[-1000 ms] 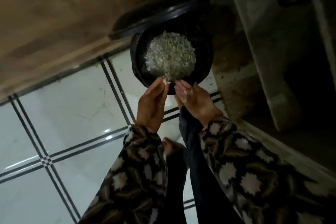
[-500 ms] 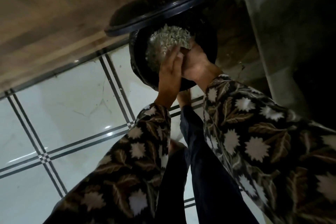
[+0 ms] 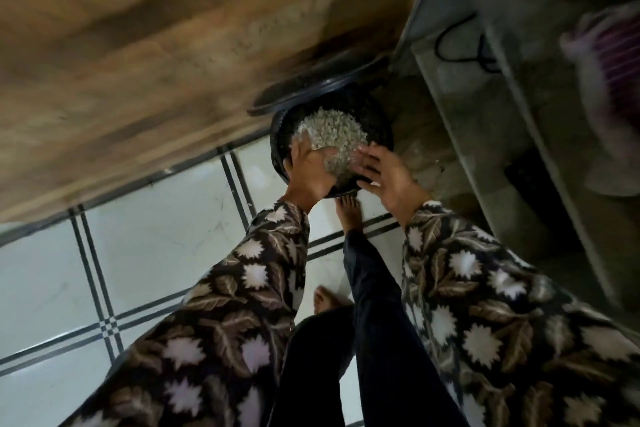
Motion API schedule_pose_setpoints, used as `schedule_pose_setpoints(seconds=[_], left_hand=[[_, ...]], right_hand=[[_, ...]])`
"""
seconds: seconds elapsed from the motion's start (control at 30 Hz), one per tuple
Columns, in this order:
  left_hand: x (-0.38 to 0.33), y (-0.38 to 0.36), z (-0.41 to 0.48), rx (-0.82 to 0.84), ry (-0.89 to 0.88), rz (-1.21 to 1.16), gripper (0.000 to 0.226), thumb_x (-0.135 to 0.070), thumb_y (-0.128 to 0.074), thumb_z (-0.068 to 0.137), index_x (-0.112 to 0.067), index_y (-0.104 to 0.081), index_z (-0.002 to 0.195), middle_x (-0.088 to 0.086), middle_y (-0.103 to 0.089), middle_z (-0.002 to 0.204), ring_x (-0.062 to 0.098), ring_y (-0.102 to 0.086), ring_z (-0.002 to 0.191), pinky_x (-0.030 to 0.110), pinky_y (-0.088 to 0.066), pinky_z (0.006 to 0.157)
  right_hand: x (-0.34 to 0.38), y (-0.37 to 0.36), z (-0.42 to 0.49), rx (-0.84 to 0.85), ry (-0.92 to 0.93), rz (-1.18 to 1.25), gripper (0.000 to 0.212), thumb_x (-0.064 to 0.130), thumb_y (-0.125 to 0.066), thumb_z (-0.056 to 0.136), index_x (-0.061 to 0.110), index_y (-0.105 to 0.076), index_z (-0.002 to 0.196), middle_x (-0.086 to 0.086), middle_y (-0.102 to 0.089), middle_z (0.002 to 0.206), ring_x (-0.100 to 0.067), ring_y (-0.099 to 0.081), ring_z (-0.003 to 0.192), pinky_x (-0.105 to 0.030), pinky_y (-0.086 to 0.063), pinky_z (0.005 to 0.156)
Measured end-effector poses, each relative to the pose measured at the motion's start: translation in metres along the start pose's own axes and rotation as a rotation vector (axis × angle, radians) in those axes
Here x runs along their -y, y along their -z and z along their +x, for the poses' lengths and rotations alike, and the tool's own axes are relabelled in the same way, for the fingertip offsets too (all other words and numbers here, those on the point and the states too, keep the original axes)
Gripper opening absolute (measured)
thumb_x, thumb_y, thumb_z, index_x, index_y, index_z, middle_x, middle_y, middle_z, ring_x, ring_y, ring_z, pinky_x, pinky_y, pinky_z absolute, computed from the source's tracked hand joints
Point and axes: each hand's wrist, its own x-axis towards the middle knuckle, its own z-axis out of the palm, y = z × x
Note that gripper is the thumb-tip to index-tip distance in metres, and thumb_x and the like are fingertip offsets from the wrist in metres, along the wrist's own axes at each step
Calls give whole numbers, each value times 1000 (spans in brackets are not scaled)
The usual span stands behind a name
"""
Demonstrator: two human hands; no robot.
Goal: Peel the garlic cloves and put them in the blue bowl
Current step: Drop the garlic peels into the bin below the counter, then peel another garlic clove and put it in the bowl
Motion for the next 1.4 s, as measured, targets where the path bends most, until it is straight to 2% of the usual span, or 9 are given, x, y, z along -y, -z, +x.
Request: schedule_pose_setpoints(seconds=[0.17, 0.33, 0.47, 0.57, 0.7, 0.93, 1.1, 1.23, 1.4], left_hand=[[-88, 70, -116, -72, -108, -388, 25, -5, -59, 87, -10, -66, 111, 9, -64, 118, 20, -60, 109, 26, -43, 96], [-188, 91, -228, -228, -384, -566, 21, -1, -58, 88, -12, -68, 102, -1, -68, 98, 4, -63, 89, 14, -48, 85], [-280, 57, -304, -112, -573, -627, 17, -2, -58, 89, -8, -68, 102, -2, -68, 94, -4, -63, 85, 9, -47, 77], [-343, 1, -351, 97, -661, -522, 17, 0, -60, 87, -4, -69, 101, 5, -69, 96, -1, -62, 81, 7, -45, 76], [-407, -103, -411, 390, -769, -223, 23, -3, -65, 84, -2, -67, 107, 15, -68, 106, 16, -63, 92, 9, -45, 72], [-458, -228, -456, 93, -757, 251, 64, -29, -76, 76, -10, -50, 133, 16, -50, 132, 30, -42, 125, 37, -35, 101], [-471, -244, -468, -72, -815, 249, 37, -18, -67, 85, -2, -62, 118, 19, -57, 119, 31, -51, 112, 33, -38, 93], [-485, -246, -474, -105, -909, 337, 14, -6, -60, 87, -2, -71, 94, 17, -70, 93, 28, -63, 89, 26, -41, 70], [-498, -242, -470, -90, -841, 431, 12, -9, -66, 83, -4, -72, 92, 18, -69, 93, 30, -63, 92, 33, -46, 79]], right_hand=[[26, 18, -141, -31, 195, -45, 33, 22, -40, 96, 9, -56, 122, -8, -59, 124, -20, -55, 113, -34, -38, 94], [52, 79, -281, -84, 453, -2, 26, 12, -44, 94, 0, -61, 110, -16, -63, 115, -19, -59, 100, -22, -47, 81], [48, 161, -392, -187, 652, 90, 19, 12, -47, 94, 4, -64, 98, -6, -65, 89, 2, -61, 73, -9, -46, 64], [14, 243, -447, -396, 724, 131, 18, 20, -47, 95, 14, -64, 97, -3, -65, 101, -11, -59, 93, -22, -44, 82], [-58, 359, -497, -713, 717, 259, 16, 20, -52, 92, 12, -62, 102, -12, -65, 108, -16, -57, 98, -24, -45, 82], [-174, 513, -560, -1179, 643, 315, 31, 13, -54, 91, 4, -53, 121, -13, -60, 114, -23, -57, 107, -30, -43, 89], [-202, 550, -568, -1144, 629, 336, 25, 9, -53, 91, 1, -58, 114, -13, -61, 110, -18, -55, 99, -26, -40, 84], [-200, 554, -561, -1095, 628, 330, 22, 11, -55, 90, 5, -62, 110, -5, -60, 105, -15, -53, 98, -26, -42, 86], [-202, 553, -558, -1076, 640, 399, 19, 12, -54, 91, 8, -65, 106, -7, -64, 106, -21, -58, 102, -39, -47, 93]])
